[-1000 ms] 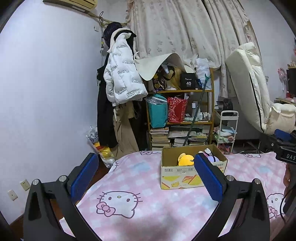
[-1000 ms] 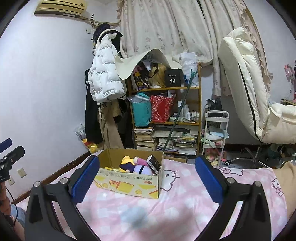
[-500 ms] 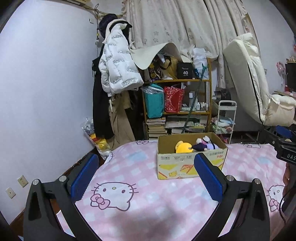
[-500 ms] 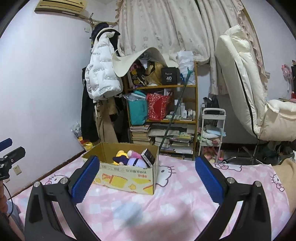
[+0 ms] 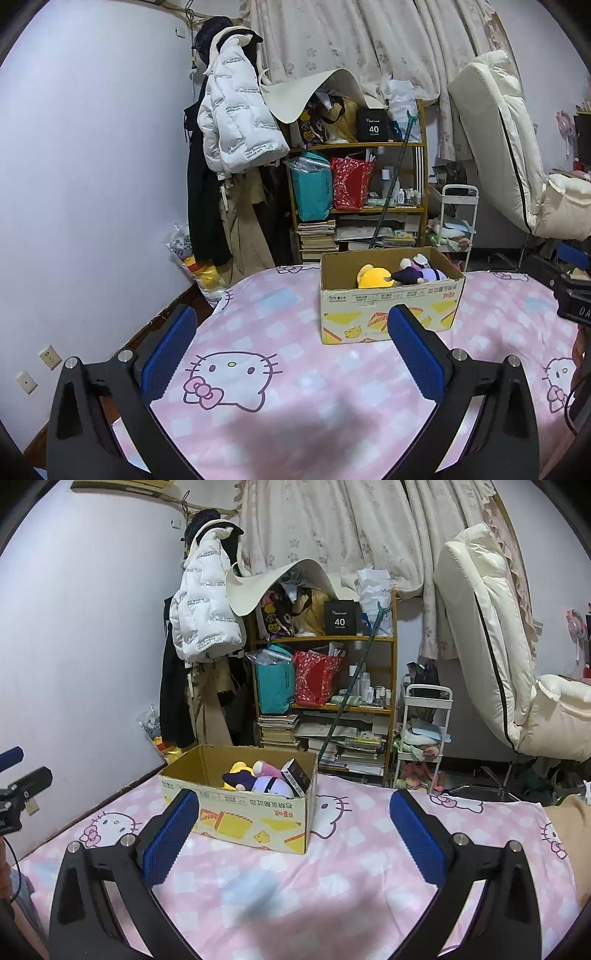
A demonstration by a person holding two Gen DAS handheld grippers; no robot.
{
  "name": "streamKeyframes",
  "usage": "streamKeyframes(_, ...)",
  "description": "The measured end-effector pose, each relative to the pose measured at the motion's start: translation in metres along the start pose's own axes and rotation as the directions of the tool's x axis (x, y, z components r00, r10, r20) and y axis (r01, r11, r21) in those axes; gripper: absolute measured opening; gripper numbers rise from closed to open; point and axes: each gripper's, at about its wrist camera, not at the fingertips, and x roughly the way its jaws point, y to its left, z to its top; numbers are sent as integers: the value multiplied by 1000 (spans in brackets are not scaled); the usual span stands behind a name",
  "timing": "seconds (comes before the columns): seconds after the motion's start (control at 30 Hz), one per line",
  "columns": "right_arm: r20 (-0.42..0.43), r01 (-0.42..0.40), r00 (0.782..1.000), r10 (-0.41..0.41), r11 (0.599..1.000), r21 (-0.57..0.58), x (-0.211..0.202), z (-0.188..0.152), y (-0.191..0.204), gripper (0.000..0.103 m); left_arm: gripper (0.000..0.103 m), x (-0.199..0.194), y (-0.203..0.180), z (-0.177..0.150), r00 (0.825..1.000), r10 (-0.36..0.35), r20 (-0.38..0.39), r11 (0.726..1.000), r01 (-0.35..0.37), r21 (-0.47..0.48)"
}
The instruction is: Organize soft objects
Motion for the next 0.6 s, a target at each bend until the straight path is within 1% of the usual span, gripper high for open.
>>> streamKeyframes(0.23, -2, 1, 1000, -1, 1000, -1, 0, -1, 0, 103, 102, 0, 2, 1, 1000, -10, -6, 1000, 10, -6)
streamKeyframes(0.43, -7, -1, 1000, 1, 1000, 2, 3, -5, 0, 103, 102, -1, -1, 1, 1000, -8, 7, 1000, 8, 10)
streamKeyframes(0.53, -9, -2, 1000, 2, 1000, -3, 3, -5, -1, 103, 102, -2, -2, 0, 1000, -24, 1, 1000, 24, 9)
streamKeyframes(0.6, -12, -7, 1000, 7, 1000, -4, 4, -5, -1, 103, 102, -3, -3, 0, 1000, -22, 9, 1000, 22, 11)
